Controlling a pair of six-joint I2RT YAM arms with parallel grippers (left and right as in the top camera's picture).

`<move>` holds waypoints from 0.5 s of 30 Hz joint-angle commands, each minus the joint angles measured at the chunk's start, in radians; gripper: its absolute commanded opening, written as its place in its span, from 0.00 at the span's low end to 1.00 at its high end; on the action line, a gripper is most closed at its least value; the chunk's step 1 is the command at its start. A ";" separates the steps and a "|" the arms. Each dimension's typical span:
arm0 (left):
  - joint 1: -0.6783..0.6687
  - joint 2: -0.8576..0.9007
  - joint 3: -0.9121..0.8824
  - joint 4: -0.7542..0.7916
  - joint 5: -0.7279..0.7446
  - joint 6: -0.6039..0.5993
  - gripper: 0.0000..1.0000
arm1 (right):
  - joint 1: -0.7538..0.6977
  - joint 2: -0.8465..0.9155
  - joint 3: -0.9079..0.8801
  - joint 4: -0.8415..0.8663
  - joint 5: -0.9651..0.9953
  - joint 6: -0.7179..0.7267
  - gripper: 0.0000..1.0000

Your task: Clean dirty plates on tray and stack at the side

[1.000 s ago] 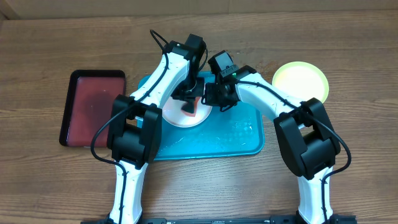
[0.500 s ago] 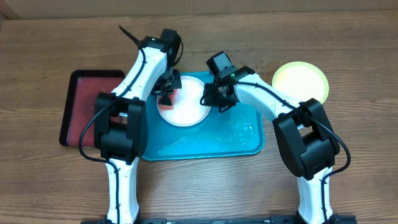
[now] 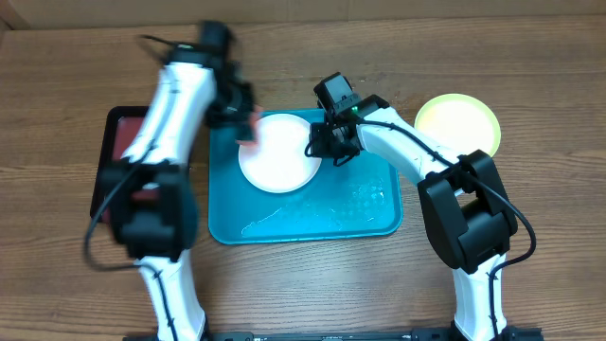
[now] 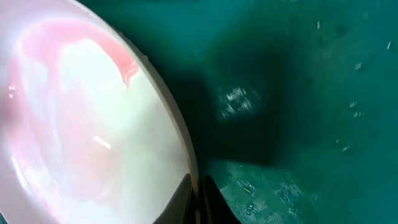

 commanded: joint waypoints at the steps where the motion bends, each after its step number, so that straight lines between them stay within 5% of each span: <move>1: 0.143 -0.113 0.034 -0.034 -0.133 -0.069 0.04 | 0.008 0.005 0.081 -0.012 0.010 -0.067 0.04; 8: 0.270 -0.084 -0.022 -0.090 -0.227 -0.083 0.04 | 0.048 0.005 0.191 -0.082 0.150 -0.080 0.04; 15: 0.316 -0.082 -0.143 0.013 -0.301 -0.108 0.04 | 0.114 0.005 0.328 -0.237 0.354 -0.109 0.04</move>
